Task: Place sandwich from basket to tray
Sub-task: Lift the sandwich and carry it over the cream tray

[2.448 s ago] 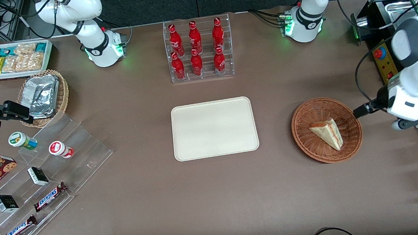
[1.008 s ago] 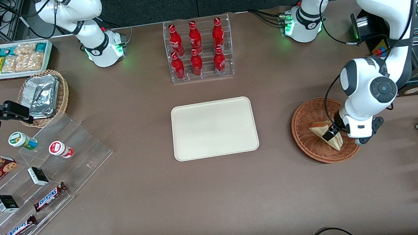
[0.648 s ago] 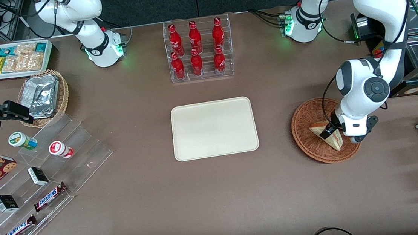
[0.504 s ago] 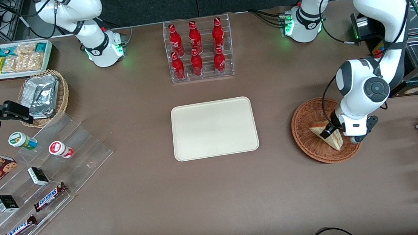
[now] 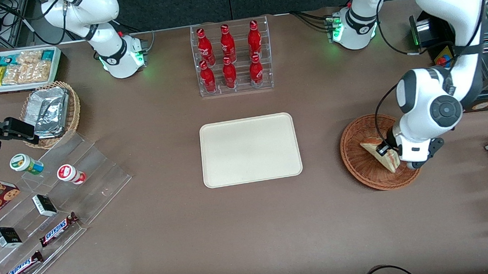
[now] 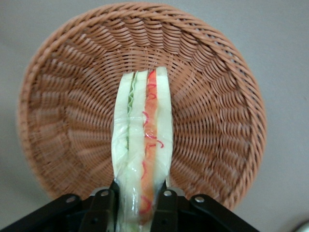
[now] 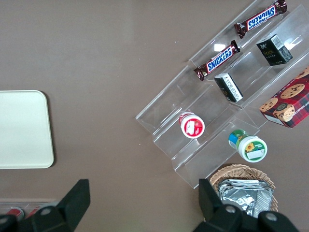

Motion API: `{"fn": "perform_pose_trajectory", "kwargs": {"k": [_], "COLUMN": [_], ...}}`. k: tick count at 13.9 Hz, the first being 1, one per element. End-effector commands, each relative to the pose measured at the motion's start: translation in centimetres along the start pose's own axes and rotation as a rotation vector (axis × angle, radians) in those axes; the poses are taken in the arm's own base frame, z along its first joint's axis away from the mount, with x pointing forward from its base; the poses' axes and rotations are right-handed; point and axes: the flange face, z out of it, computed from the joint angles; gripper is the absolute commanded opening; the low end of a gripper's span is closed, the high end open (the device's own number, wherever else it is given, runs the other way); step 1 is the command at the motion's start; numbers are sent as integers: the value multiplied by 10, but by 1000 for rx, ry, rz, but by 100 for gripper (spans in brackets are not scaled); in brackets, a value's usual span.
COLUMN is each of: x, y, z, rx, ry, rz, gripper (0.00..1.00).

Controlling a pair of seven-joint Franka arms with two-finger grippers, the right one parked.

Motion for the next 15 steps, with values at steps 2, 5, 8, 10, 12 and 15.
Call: {"fn": "perform_pose_trajectory", "kwargs": {"k": [2,5,8,10,12,15], "x": [-19,-65,-137,-189,-222,-274], "y": [35,82,142,179,217,266], "z": [-75,-100,-103,-83,-72,-37], "rx": [47,47,61,108,97,104], "ry": [-11,-2,39,90,88,72], "rz": [82,177,315,437,497,525], "gripper": [0,0,0,0,0,0]}}
